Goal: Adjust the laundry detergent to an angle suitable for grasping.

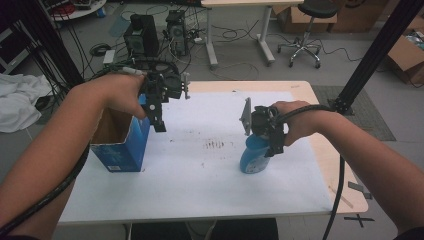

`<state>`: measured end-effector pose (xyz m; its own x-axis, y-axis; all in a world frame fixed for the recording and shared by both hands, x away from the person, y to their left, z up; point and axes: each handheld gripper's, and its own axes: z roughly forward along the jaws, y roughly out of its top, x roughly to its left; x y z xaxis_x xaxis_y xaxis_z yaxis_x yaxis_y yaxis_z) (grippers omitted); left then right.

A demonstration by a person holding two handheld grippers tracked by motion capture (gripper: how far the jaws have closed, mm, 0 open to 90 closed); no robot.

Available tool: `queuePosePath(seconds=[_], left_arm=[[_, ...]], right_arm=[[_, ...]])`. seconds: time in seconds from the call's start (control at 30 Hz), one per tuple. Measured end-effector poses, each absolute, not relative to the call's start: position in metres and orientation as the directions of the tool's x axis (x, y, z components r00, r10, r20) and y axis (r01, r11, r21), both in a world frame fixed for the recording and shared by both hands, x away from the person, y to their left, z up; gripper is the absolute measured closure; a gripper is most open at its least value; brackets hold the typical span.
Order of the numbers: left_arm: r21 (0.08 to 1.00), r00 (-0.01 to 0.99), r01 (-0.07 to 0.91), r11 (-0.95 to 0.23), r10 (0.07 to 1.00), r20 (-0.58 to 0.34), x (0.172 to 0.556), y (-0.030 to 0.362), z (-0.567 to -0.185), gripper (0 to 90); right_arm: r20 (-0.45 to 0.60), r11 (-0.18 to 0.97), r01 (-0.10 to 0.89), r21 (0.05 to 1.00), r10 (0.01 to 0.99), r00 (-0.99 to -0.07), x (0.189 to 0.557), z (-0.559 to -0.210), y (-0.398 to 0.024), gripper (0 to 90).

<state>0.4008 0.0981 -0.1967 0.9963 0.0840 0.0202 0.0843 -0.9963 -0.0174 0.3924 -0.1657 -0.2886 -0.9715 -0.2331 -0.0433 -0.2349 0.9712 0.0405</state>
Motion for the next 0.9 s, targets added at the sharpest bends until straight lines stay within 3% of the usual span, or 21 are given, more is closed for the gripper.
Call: queuePosePath(seconds=[0.43, 0.9], left_arm=[[-0.015, 0.996, 0.083, -0.996, 0.083, 0.02, 0.4017, 0.0996, -0.1992, 0.0], [-0.014, 0.996, 0.082, -0.997, 0.082, 0.023, 0.402, 0.1012, -0.2006, 0.1]], right_arm=[[-0.052, 0.971, -0.235, 0.051, -0.232, -0.971, 0.3908, -0.2918, -0.1685, 2.7], [-0.044, 0.972, -0.229, 0.059, -0.227, -0.973, 0.3919, -0.2923, -0.1719, 14.3]])
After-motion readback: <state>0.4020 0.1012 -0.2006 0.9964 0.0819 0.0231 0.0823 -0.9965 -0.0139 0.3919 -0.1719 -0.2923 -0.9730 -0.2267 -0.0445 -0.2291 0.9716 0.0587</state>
